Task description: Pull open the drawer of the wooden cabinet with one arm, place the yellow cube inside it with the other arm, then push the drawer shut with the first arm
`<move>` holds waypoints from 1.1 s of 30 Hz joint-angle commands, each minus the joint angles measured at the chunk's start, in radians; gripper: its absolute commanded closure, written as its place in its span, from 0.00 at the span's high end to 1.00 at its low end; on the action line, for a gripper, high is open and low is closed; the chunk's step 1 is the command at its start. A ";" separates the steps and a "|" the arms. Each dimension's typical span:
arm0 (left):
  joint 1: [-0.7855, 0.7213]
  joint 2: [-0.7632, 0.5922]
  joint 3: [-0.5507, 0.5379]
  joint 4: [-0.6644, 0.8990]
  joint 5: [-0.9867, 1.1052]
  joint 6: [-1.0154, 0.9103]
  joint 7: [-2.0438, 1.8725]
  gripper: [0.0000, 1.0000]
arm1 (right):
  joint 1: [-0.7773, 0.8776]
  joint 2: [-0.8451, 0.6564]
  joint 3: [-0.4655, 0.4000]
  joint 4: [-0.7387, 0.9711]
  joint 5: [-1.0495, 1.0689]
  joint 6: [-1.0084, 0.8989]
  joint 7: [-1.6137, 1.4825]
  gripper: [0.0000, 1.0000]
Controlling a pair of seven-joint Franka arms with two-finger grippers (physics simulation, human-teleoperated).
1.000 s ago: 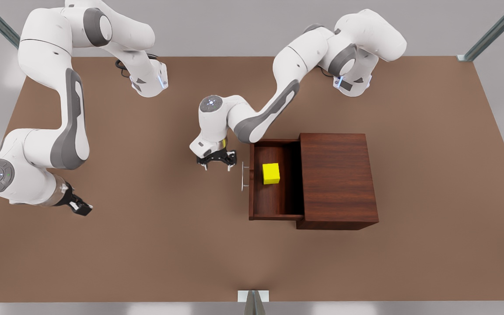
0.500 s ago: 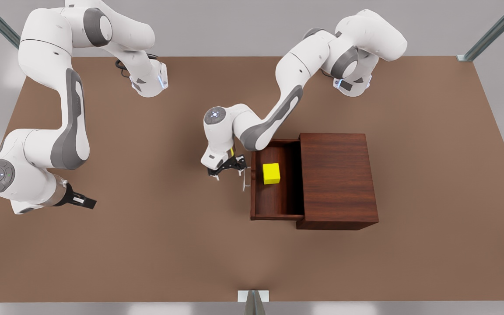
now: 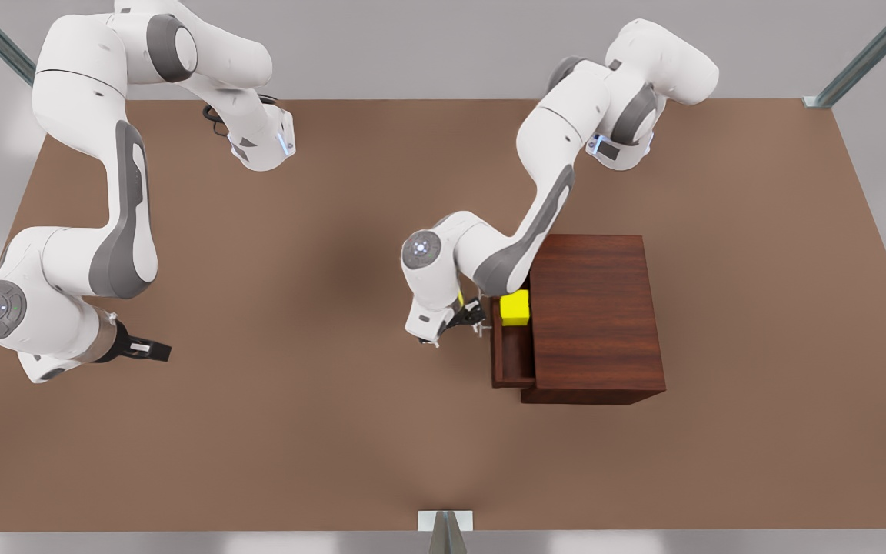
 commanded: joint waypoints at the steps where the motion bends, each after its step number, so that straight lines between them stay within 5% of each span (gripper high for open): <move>1: 0.019 -0.002 0.001 -0.001 0.003 -0.052 0.150 1.00 | 0.000 -0.001 0.000 0.001 0.000 0.000 -0.110 1.00; 14: -0.079 -0.058 0.002 -0.143 0.024 -0.040 -0.163 1.00 | 0.000 -0.001 0.000 0.001 0.000 0.000 -0.108 1.00; 26: 0.016 -0.105 0.068 -0.145 0.090 -0.121 0.227 1.00 | 0.000 -0.001 0.000 0.001 0.000 0.000 -0.110 1.00; 29: 0.269 -0.406 0.068 -0.145 -0.235 -0.378 0.653 1.00 | 0.000 -0.001 0.000 0.001 0.000 0.000 -0.108 1.00; 31: 0.442 -0.490 0.070 -0.148 -0.331 -0.425 0.946 1.00 | 0.000 -0.001 0.000 0.001 -0.001 0.000 -0.108 1.00; 32: 0.507 -0.547 0.070 -0.204 -0.364 -0.434 1.051 1.00 | 0.000 -0.001 0.000 0.001 -0.001 0.000 -0.110 1.00; 33: 0.518 -0.757 0.076 -0.511 -0.353 -0.220 1.060 1.00 | 0.000 -0.001 0.000 0.001 0.000 0.000 -0.108 1.00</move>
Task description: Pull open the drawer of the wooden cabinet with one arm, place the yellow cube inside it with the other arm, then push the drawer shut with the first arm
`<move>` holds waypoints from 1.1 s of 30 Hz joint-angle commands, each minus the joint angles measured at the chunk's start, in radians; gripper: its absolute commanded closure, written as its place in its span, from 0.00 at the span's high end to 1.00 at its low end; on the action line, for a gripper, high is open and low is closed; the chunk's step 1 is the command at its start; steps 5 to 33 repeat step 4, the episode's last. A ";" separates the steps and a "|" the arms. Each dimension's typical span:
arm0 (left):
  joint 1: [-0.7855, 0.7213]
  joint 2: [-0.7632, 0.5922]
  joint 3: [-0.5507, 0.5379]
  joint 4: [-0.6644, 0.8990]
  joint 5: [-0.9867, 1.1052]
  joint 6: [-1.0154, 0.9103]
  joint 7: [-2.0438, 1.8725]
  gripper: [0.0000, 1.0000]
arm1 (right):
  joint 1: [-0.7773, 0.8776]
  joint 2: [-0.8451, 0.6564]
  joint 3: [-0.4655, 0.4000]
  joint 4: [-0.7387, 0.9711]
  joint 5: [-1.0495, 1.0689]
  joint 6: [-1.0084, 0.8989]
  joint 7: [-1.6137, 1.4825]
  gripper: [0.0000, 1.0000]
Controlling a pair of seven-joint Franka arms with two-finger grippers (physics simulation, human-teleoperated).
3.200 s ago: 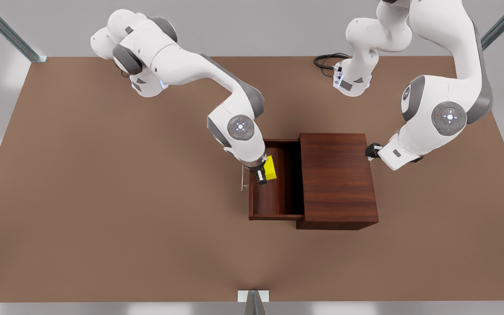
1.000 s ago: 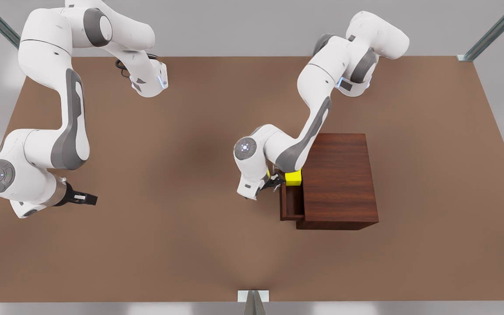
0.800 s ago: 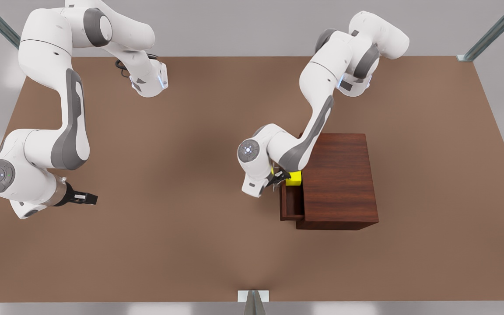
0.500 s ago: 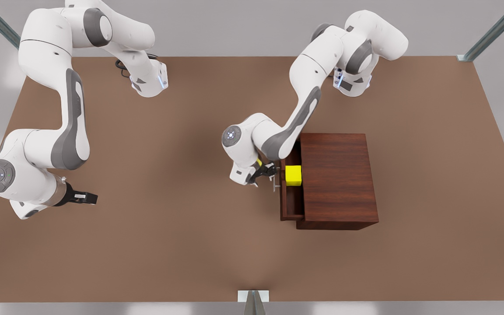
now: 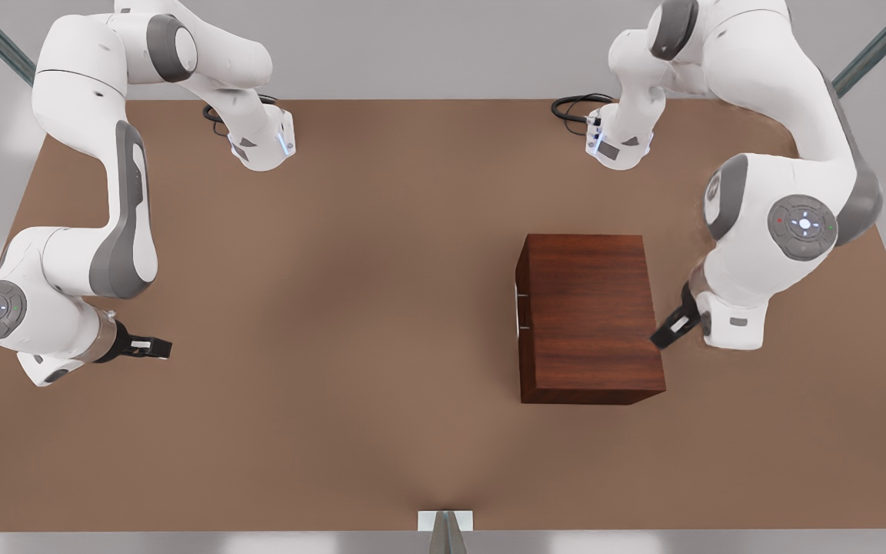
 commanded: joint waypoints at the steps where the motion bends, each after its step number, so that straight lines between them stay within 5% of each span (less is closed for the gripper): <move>1: 0.023 -0.172 0.005 -0.247 -0.045 0.139 0.746 1.00 | 0.000 -0.001 0.000 0.001 0.001 0.000 -0.017 1.00; 4: -0.011 -0.089 -0.005 -0.137 0.008 0.140 0.740 1.00 | -0.001 -0.001 0.000 0.001 0.001 0.000 -0.019 1.00; 33: -0.011 -0.089 -0.005 -0.137 0.008 0.140 0.740 1.00 | -0.001 -0.001 0.000 0.001 0.001 0.000 -0.019 1.00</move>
